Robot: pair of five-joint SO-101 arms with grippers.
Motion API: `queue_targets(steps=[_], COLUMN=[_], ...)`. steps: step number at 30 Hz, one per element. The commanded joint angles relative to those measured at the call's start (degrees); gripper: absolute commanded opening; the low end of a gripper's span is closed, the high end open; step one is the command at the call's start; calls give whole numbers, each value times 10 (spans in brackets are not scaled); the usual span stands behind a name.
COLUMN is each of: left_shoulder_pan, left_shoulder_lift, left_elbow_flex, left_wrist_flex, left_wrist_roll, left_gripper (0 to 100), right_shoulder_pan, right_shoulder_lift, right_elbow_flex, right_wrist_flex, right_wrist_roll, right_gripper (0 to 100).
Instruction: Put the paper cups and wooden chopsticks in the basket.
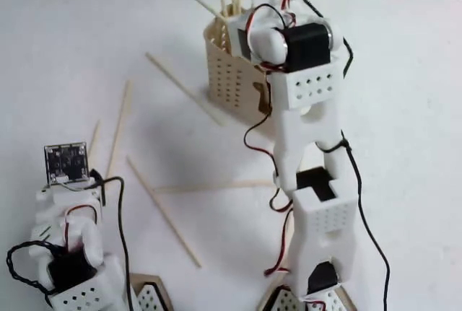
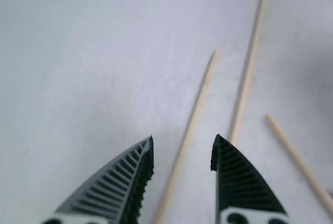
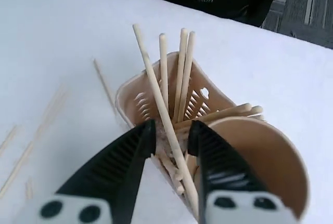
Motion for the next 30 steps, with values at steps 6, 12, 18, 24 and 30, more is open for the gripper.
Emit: queue_targets(steps=[6,12,18,24,30], left_shoulder_pan=[-1,-1,-1,-1,-1], left_shoulder_lift=[-6,-6,-6,-6,-6], left_elbow_flex=[-3,-3,-3,-3,-3], left_wrist_flex=[-3,-3,-3,-3,-3], left_wrist_roll=[-6,-6,-6,-6,-6], left_gripper=[192,192,192,192,192], right_shoulder_pan=[-34,-34,-32,-19,-13], right_shoulder_lift=[-15,32,76,104,82], right_elbow_flex=[-10,-15,-14,-16,-17], right_wrist_flex=[-1,-23,-50,-51,-80], right_wrist_roll=[4,4,14,32,33], right_gripper=[152,173,173,149,31])
